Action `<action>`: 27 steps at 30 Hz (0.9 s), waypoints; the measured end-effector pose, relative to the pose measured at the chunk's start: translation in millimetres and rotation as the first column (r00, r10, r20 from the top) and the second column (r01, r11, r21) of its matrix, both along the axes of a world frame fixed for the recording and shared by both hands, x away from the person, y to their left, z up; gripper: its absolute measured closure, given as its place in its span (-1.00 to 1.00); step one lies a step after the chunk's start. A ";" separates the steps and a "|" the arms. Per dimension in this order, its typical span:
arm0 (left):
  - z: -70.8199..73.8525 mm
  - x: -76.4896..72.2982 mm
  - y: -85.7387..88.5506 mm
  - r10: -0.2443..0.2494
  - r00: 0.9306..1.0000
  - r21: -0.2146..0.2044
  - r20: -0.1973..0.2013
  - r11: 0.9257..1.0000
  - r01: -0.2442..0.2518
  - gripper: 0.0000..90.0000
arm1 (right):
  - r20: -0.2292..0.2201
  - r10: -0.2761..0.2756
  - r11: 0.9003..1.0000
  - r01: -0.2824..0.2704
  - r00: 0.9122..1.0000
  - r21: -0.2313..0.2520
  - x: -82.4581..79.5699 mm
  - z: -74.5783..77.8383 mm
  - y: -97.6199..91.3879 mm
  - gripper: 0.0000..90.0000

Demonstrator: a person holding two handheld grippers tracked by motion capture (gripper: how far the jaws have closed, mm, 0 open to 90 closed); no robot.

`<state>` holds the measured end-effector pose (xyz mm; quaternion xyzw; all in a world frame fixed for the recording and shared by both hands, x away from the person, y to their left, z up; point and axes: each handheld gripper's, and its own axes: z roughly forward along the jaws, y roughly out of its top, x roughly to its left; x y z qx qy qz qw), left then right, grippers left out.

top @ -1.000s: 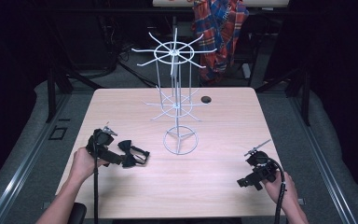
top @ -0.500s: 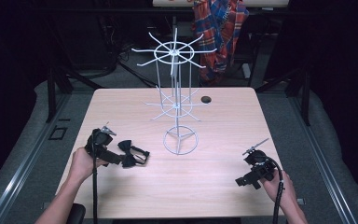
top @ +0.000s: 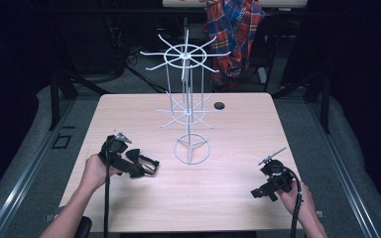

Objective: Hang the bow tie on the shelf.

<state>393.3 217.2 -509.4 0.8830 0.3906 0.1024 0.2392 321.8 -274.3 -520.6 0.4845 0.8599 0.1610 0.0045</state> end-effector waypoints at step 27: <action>-27.1 20.5 -50.3 -0.132 0.988 0.058 -0.080 0.989 0.137 -0.59 | -0.022 0.016 0.999 -0.017 1.000 -0.032 1.7 -0.3 -2.2 -0.66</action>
